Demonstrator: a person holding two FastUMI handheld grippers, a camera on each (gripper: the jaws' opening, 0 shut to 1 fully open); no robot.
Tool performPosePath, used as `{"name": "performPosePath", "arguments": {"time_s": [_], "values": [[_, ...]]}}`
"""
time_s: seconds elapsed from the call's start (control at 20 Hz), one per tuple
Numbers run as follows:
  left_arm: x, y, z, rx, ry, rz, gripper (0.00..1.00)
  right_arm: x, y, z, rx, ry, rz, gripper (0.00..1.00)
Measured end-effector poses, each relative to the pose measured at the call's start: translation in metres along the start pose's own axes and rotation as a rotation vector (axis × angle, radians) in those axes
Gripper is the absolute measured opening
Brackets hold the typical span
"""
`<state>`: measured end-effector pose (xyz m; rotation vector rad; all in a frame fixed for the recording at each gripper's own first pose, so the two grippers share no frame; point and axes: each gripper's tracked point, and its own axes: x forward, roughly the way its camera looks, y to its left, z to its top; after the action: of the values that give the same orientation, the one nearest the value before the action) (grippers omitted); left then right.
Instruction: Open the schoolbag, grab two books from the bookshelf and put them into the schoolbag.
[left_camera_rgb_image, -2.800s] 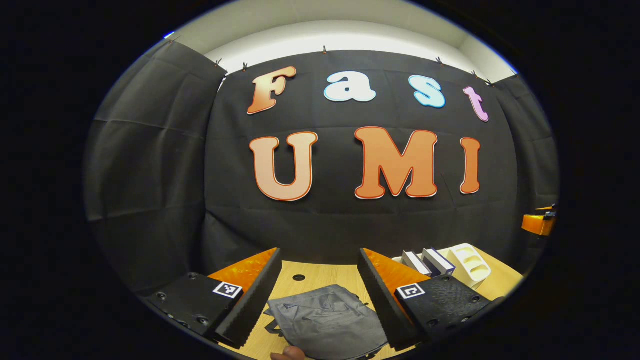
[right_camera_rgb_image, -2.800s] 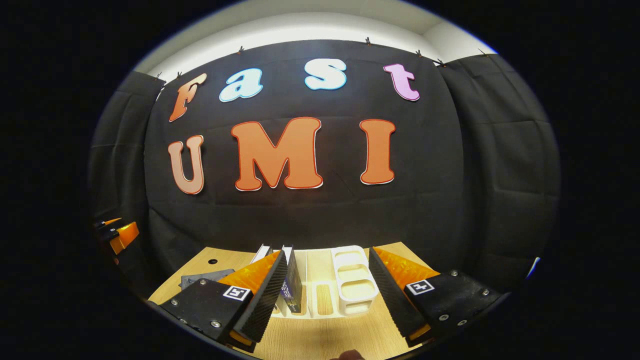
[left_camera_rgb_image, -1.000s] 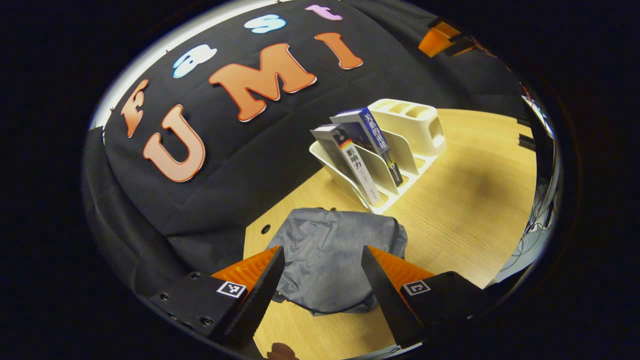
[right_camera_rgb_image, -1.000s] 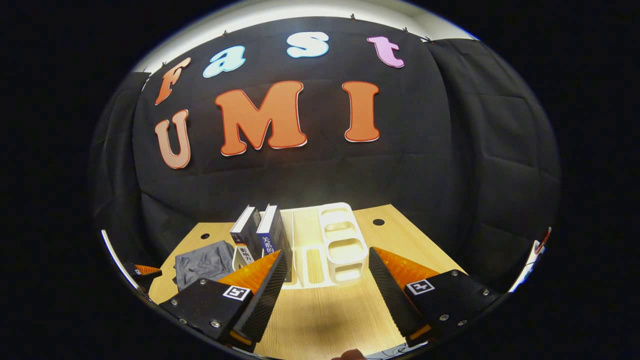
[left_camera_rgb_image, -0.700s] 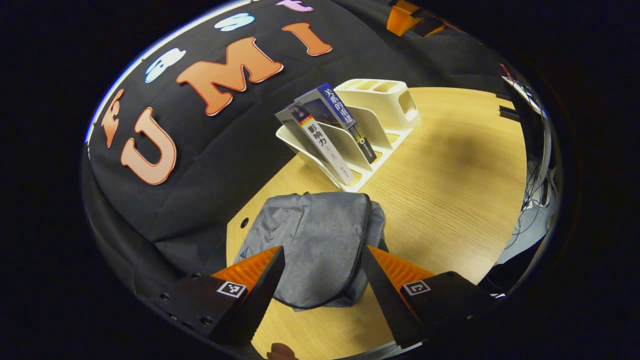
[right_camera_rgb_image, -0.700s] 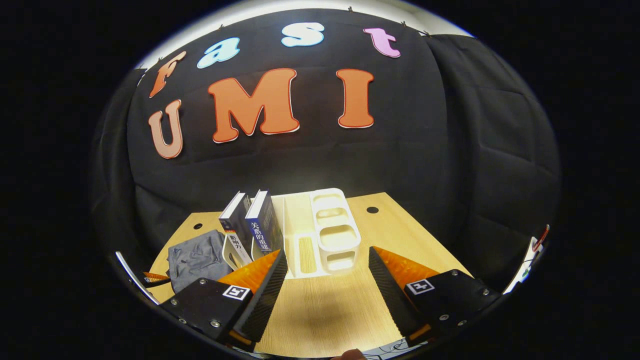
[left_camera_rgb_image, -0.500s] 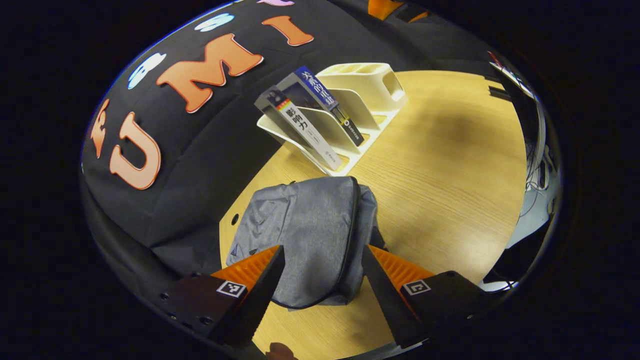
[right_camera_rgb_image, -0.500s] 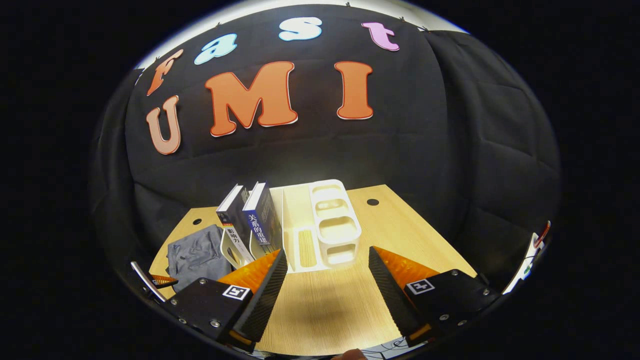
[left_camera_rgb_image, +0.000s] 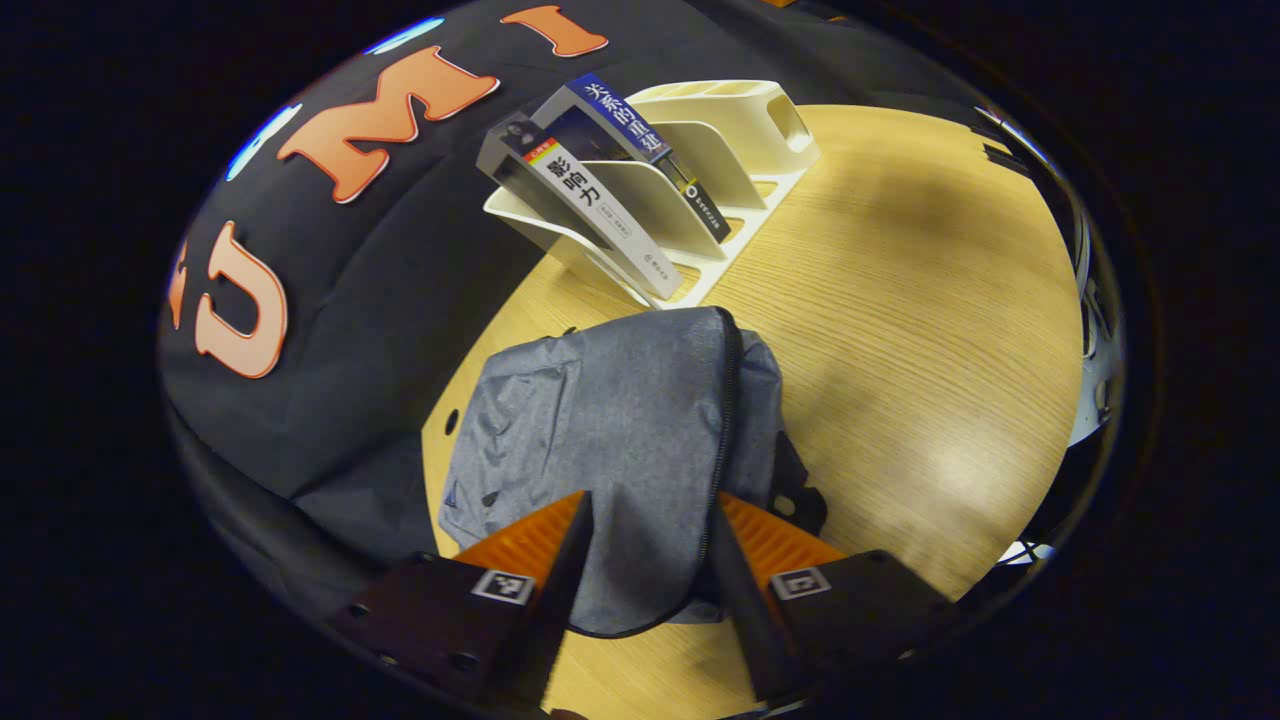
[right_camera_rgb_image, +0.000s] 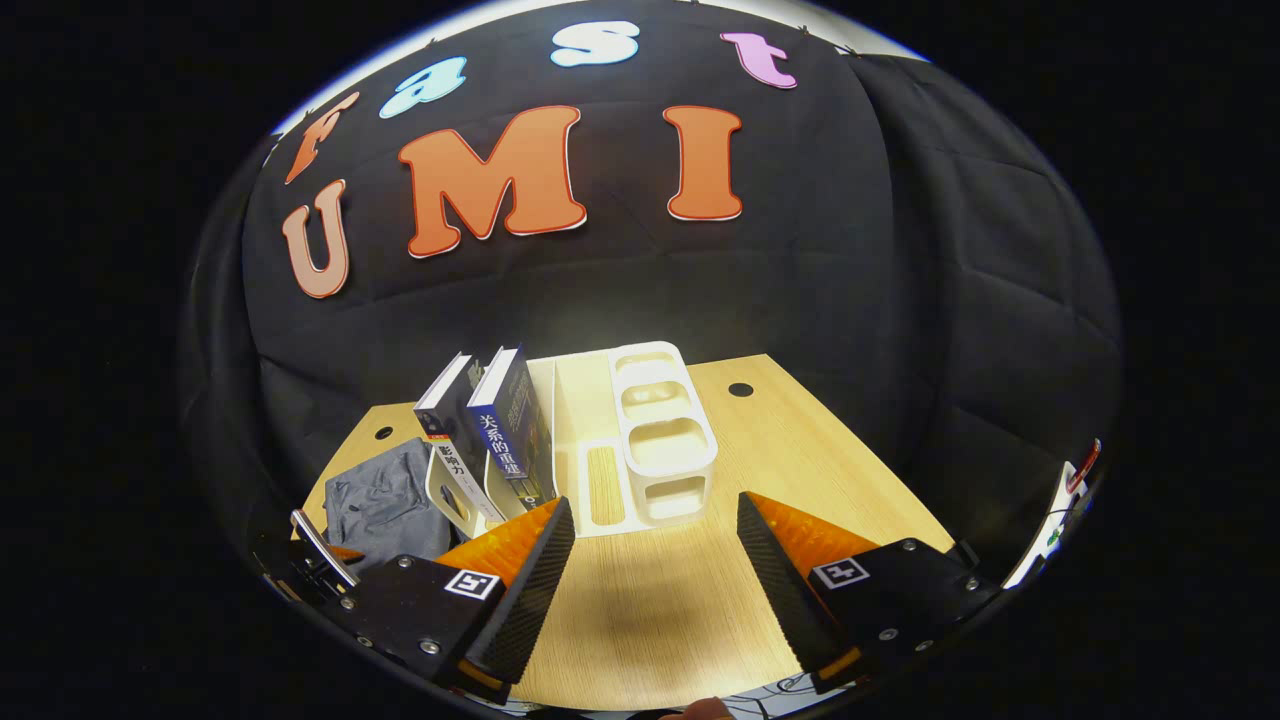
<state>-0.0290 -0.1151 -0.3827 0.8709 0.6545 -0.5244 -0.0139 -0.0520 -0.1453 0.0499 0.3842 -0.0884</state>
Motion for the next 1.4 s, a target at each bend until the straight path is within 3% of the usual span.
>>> {"name": "performPosePath", "arguments": {"time_s": [0.15, 0.2, 0.4, 0.85, 1.2, 1.4], "values": [[-0.003, -0.002, 0.003, 0.01, -0.001, -0.011, 0.15, 0.001, 0.001, 0.0, 0.006, 0.004, 0.009, 0.98], [-0.004, 0.0, 0.003, 0.003, 0.008, -0.008, 0.08, 0.002, 0.0, 0.0, 0.008, 0.006, 0.011, 0.98], [-0.003, 0.005, 0.007, -0.086, 0.036, -0.05, 0.01, 0.0, 0.001, 0.0, 0.022, 0.011, 0.02, 0.98], [-0.025, 0.035, 0.016, -0.208, 0.091, -0.221, 0.0, 0.009, 0.011, -0.002, 0.041, 0.019, 0.055, 0.97], [-0.054, 0.119, 0.046, -0.214, 0.055, -0.24, 0.01, 0.015, 0.028, -0.005, 0.046, 0.021, 0.052, 0.98], [-0.062, 0.169, 0.054, -0.191, 0.03, -0.202, 0.01, 0.018, 0.05, -0.004, 0.076, 0.041, 0.069, 0.98]]}}
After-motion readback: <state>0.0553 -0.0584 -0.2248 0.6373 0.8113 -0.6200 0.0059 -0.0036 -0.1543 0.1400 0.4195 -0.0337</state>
